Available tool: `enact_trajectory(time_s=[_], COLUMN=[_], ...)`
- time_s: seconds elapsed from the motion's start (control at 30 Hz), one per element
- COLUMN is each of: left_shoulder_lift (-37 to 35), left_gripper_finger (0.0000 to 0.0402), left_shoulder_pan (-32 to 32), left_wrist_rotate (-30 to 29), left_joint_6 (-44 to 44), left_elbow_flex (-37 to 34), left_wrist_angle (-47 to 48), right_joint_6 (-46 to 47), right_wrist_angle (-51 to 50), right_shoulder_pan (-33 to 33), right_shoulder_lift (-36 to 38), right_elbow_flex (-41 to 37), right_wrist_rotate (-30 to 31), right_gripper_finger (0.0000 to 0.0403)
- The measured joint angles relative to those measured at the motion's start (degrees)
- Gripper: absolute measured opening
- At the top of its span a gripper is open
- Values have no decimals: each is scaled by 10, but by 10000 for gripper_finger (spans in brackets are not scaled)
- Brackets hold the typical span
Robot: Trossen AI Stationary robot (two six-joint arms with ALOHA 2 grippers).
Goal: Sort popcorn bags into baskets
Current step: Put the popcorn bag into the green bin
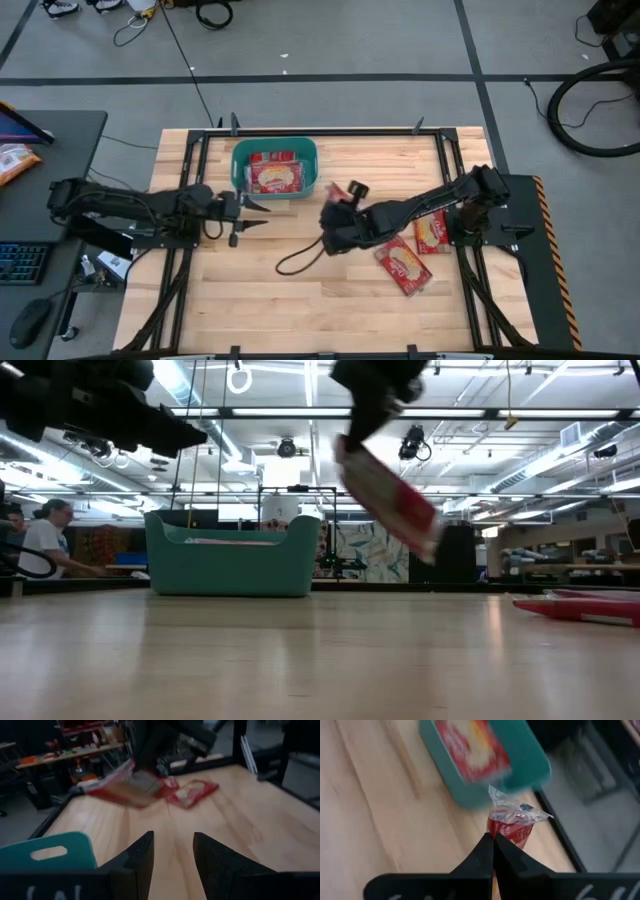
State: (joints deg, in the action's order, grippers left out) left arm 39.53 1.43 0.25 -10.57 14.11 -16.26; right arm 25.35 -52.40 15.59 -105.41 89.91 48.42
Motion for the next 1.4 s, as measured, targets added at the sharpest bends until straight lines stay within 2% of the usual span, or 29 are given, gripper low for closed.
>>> enact_trajectory(time_s=[0.17, 0.3, 0.47, 0.57, 0.77, 0.93, 1.23, 1.33, 1.4], left_shoulder_lift=[-77, -129, -156, -155, -155, -155, -155, -155, -155], left_gripper_finger=[141, 141, 141, 141, 141, 141, 141, 141, 141], left_shoulder_pan=[0, 0, 0, 1, 2, 15, 24, 24, 24], left_wrist_rotate=[0, 0, 0, 0, 0, 0, -14, -17, -17], left_joint_6=[25, 44, 86, 118, 163, 177, 174, 174, 171], left_elbow_flex=[-21, -25, -25, -25, -25, -25, -25, -25, -25], left_wrist_angle=[14, 63, 108, 123, 133, 136, 132, 132, 132], right_joint_6=[-182, -317, -377, -405, -434, -421, -284, -262, -261], right_wrist_angle=[186, 332, 457, 490, 556, 601, 676, 674, 636], right_shoulder_pan=[-33, -56, -97, -126, -187, -242, -315, -320, -319], right_shoulder_lift=[0, 0, -5, -5, -5, -5, -5, -3, 6], right_elbow_flex=[0, 0, 0, 0, -30, -78, -111, -111, -111], right_wrist_rotate=[-3, -20, -124, -151, -191, -240, -523, -536, -535], right_gripper_finger=[8, 8, 8, 8, 8, 14, 75, 99, 109])
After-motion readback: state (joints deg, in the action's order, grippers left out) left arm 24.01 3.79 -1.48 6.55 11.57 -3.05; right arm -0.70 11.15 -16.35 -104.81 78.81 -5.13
